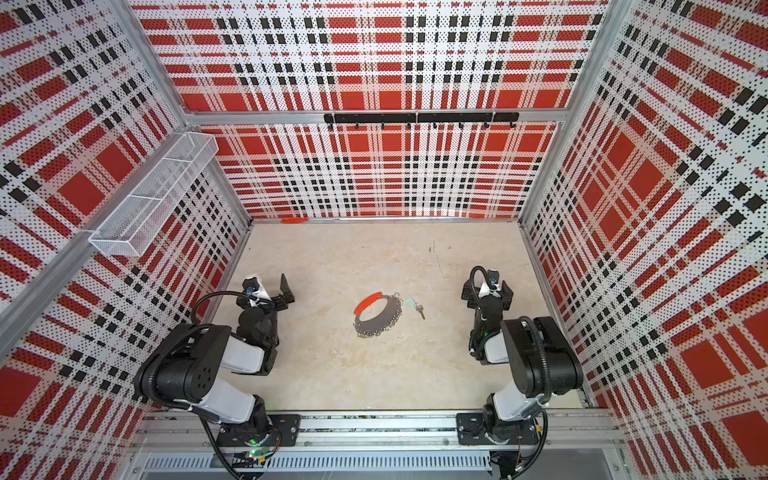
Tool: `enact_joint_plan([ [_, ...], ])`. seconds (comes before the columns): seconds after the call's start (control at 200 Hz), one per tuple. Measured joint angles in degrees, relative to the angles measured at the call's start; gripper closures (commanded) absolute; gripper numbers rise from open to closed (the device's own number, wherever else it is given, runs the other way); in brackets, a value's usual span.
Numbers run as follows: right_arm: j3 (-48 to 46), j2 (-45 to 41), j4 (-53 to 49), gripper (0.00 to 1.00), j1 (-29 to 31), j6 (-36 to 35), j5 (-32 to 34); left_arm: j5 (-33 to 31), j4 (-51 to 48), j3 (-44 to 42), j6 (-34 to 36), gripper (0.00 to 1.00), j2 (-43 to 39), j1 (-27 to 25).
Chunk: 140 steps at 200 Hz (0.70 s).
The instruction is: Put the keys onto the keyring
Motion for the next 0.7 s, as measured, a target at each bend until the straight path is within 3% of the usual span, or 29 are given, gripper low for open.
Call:
enact_joint_plan([
  [0.702, -0.04, -0.04, -0.04, 0.00, 0.00, -0.35, -2.69, 0.26, -0.33, 0.28, -0.02, 0.02, 0.11, 0.33],
])
